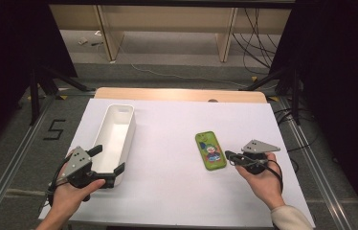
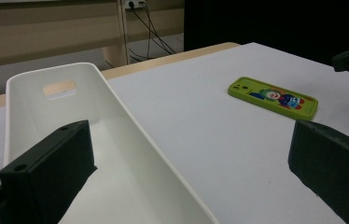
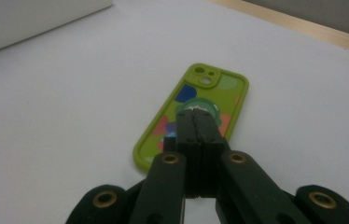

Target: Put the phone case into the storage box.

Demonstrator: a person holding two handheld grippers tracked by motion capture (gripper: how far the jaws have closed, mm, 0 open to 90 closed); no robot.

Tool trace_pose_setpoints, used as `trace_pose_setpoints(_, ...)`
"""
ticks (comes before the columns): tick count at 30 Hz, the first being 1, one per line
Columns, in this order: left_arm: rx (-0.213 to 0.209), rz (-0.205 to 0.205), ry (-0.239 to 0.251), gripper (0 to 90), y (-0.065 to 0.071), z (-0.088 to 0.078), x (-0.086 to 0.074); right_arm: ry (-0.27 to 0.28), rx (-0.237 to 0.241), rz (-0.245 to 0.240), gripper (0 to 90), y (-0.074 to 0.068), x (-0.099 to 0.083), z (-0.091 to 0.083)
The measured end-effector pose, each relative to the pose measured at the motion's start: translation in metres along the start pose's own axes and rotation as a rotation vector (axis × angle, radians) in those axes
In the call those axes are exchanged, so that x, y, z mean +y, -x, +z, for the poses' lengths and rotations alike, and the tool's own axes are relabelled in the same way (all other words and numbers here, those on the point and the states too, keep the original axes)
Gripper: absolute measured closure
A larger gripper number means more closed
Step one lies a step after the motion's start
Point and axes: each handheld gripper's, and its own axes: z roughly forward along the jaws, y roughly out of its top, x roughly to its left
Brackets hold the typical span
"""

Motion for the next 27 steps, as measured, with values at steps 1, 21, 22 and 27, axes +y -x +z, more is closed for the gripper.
trace_pose_setpoints(1, 0.0, 0.0, 0.001, 0.0, 0.0, 0.0, 0.0, -0.001, -0.001, 0.003, 90.0, 0.001, 0.002, 0.002)
trace_pose_setpoints(21, -0.002, 0.0, 0.006, 0.0, 0.0, -0.001, 0.001, -0.091, -0.055, 0.047, 90.0, 0.009, 0.015, 0.034)
trace_pose_setpoints(22, -0.002, 0.0, 0.006, 0.0, 0.0, 0.0, 0.0, -0.105, -0.061, 0.055, 90.0, 0.011, 0.013, 0.035)
trace_pose_setpoints(27, -0.001, 0.0, 0.006, 0.0, 0.0, -0.001, 0.001, -0.167, -0.076, 0.078, 90.0, 0.018, 0.007, 0.041)
